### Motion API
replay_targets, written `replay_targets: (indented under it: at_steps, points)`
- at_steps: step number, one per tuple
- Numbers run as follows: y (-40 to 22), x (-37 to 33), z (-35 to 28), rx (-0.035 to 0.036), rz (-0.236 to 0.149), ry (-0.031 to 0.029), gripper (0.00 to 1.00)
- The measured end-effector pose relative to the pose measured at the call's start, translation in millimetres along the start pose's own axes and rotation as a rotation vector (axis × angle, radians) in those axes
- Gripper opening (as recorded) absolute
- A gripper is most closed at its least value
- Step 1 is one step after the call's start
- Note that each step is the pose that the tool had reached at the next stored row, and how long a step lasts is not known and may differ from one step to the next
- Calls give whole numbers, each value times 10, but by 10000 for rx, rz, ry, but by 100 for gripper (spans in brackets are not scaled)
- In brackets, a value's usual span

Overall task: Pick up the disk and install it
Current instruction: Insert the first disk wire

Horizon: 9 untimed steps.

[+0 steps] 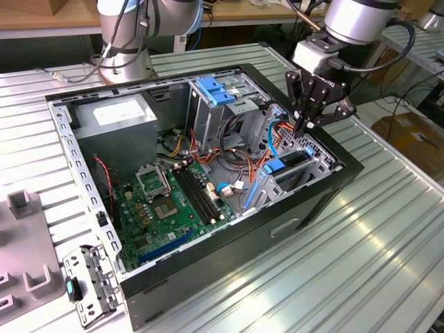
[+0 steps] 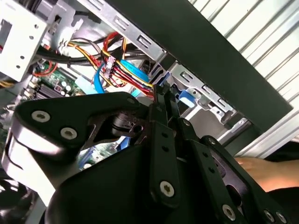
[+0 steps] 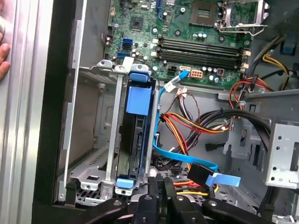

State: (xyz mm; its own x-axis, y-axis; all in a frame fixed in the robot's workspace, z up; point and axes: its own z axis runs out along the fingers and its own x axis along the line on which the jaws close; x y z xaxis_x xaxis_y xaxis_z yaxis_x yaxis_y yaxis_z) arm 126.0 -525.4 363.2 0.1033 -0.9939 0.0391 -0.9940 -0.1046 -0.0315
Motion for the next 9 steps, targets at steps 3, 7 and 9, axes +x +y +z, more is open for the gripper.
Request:
replay_targets:
  at_steps: [3, 7, 9]
  points:
    - [1, 2, 13, -12, 305, 10, 16]
    - [83, 19, 25, -11, 320, 10, 16]
    - [97, 23, 27, -10, 318, 11, 16]
